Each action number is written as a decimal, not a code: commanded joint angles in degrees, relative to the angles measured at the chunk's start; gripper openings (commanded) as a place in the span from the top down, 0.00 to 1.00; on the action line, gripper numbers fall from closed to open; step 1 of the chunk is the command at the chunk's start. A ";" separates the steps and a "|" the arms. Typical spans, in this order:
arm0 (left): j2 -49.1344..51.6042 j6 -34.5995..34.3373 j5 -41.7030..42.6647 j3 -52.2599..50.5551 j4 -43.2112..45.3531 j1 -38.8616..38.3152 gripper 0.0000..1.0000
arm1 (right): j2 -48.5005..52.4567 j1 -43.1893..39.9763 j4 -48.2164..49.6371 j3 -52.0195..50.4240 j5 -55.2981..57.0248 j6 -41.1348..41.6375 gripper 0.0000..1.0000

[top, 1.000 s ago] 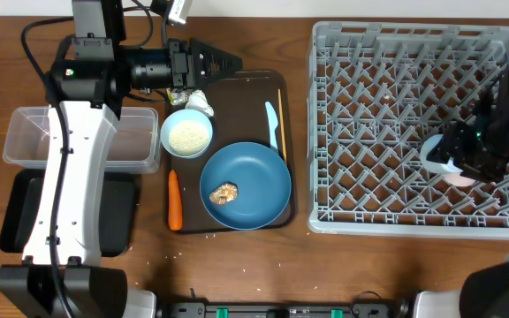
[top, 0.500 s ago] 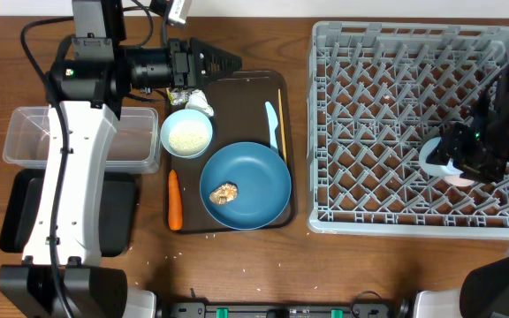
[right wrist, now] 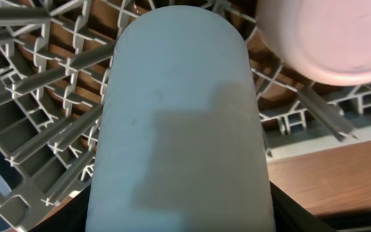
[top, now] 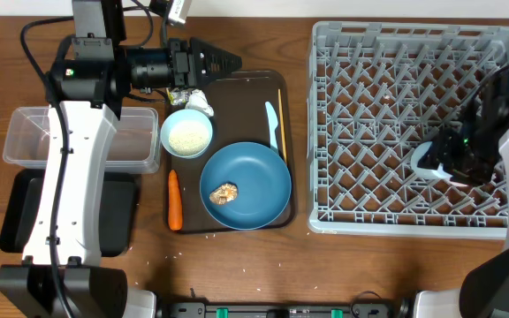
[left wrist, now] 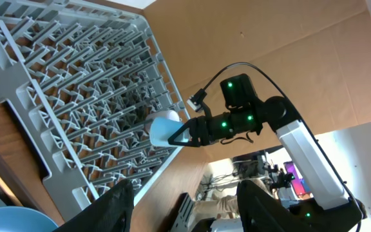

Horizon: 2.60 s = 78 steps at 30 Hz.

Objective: Sort waste into correct bins and load items into the dishwasher rack

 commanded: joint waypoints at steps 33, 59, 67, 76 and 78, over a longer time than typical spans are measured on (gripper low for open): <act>-0.31 10.84 -42.38 -0.04 -20.31 -3.48 0.35 | -8.39 9.49 11.80 16.15 -23.12 -5.42 0.01; -0.24 1.20 -68.76 -17.09 -29.64 -11.08 0.48 | -3.19 24.94 14.91 16.06 -10.64 3.41 0.29; -0.24 0.07 -70.36 -22.95 -25.99 -13.60 0.48 | -3.19 24.94 15.08 16.06 -10.64 3.41 0.28; 0.66 -0.07 -70.31 -34.58 -10.12 -13.53 0.50 | -3.19 24.92 14.69 16.06 -10.64 3.41 0.28; 0.79 -0.09 -70.31 -36.17 -7.37 -13.53 0.55 | -3.19 24.92 14.73 16.06 -10.64 3.41 0.28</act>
